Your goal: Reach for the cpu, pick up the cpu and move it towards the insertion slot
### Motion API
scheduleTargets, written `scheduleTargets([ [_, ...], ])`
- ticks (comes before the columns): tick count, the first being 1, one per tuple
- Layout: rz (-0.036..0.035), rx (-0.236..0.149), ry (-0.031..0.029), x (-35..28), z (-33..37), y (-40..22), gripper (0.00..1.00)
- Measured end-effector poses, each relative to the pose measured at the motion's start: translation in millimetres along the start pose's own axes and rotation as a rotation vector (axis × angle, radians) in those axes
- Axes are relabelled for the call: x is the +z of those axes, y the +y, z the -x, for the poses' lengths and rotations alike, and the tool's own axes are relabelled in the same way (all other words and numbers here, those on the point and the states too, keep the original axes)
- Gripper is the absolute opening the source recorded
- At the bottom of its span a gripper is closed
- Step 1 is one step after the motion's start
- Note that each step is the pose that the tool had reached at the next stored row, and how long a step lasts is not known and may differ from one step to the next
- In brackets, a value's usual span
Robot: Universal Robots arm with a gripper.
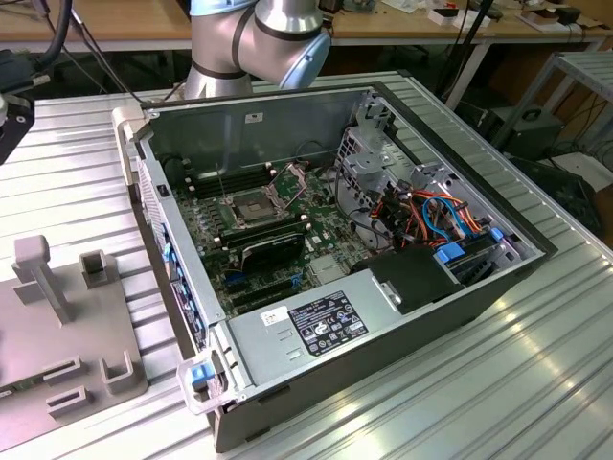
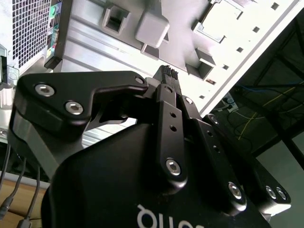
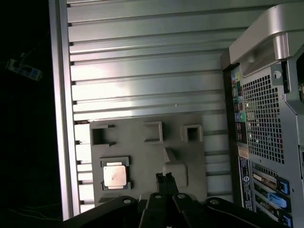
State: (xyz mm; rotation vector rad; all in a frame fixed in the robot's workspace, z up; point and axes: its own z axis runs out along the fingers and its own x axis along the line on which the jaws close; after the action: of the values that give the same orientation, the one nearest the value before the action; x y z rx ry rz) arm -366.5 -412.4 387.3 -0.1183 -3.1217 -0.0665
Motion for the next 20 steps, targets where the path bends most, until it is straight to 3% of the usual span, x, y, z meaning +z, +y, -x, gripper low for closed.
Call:
scheduleTargets([
  [4, 0.0001, 0.000, 0.0002, 0.4, -6.5, -4.2, 0.11],
  [9, 0.0000, 0.000, 0.0006, 1.4, -21.0, -9.4, 0.11],
  [20, -0.0002, 0.000, 0.0036, 4.3, -64.6, -15.9, 0.11],
])
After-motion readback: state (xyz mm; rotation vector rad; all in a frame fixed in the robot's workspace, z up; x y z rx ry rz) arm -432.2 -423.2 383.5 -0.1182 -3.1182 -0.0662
